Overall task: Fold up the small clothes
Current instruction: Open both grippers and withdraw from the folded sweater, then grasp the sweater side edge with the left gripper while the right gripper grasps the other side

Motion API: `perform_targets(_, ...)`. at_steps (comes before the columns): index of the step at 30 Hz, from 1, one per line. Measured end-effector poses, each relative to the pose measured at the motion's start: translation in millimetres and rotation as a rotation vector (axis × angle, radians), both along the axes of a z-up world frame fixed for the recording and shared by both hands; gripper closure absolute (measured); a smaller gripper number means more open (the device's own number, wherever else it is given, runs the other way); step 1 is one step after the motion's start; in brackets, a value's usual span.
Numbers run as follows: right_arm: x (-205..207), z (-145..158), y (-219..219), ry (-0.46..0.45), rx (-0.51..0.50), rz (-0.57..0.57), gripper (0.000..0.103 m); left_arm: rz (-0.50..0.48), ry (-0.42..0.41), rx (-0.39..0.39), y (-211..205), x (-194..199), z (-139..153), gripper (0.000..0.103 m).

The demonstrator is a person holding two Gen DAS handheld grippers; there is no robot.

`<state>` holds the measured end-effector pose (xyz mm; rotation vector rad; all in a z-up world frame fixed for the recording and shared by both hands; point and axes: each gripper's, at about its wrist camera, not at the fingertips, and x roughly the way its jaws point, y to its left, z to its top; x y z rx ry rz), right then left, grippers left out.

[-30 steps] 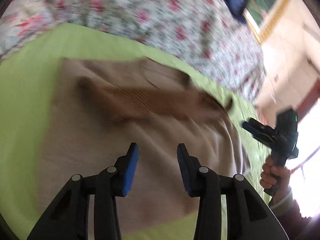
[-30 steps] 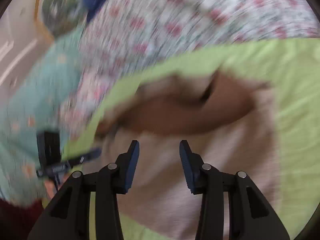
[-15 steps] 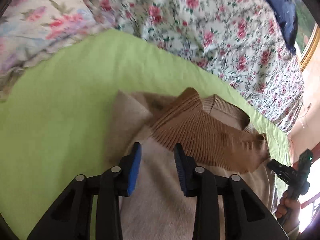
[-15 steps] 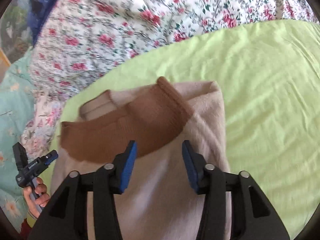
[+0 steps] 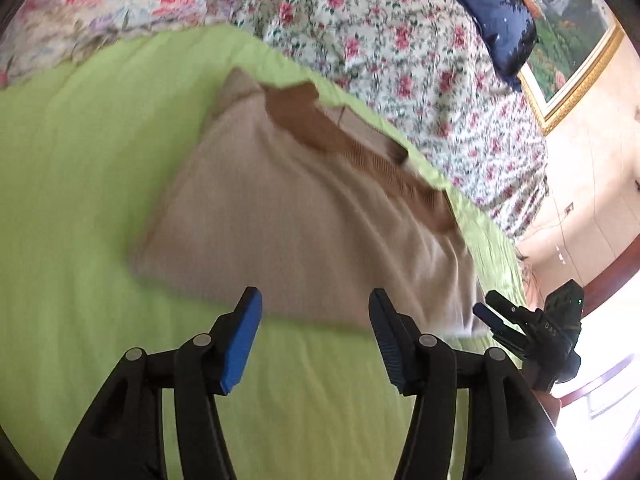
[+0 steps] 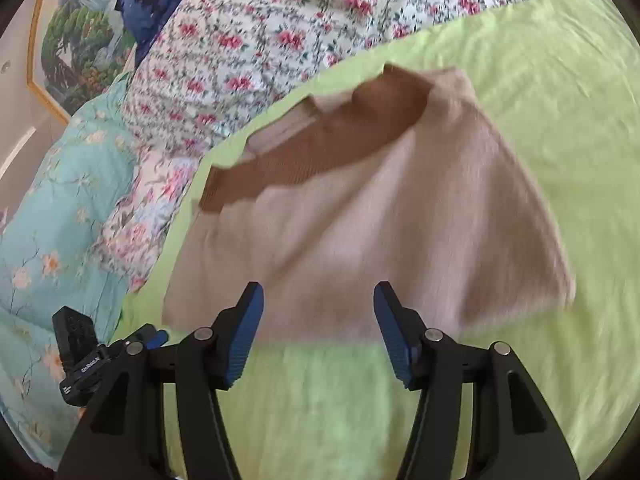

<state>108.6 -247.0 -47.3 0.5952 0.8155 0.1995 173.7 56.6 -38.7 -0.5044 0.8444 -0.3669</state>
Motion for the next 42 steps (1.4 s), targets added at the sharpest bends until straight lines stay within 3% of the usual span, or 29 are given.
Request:
perform_targets(5,-23.0,-11.5,10.3,0.031,0.014,0.017,0.044,0.009,0.029,-0.045,-4.0,-30.8,-17.0,0.042)
perform_targets(9,-29.1,-12.6,12.6,0.042,0.009,0.018,0.044,0.017,0.049,-0.062,-10.3,-31.3,-24.2,0.040)
perform_targets(23,-27.6,-7.8,6.5,0.025,0.016,0.015,0.043,0.222,0.064,-0.114,14.2,41.5,-39.7,0.041)
perform_targets(26,-18.3,-3.8,2.3,0.010,0.010,0.020,0.042,0.262,0.063,-0.106,20.8,57.4,-38.3,0.048)
perform_targets(29,-6.5,1.1,-3.6,-0.007,-0.003,0.019,0.042,0.287,0.042,-0.069,20.7,67.0,-32.6,0.074)
perform_targets(31,3.6,6.7,-11.3,-0.029,-0.010,0.009,0.042,0.278,0.014,-0.033,15.1,69.5,-24.9,0.088)
perform_targets(34,17.6,13.4,-23.6,-0.043,0.004,0.006,0.042,0.248,-0.057,0.028,-1.9,66.4,-2.0,0.092)
perform_targets(38,38.2,21.5,-38.0,-0.047,0.042,0.026,0.042,0.115,-0.183,0.094,-47.1,57.3,39.3,0.093)
perform_targets(42,65.7,24.2,-51.6,-0.053,0.181,0.054,0.042,-0.054,-0.257,0.164,-110.0,51.8,57.7,0.094)
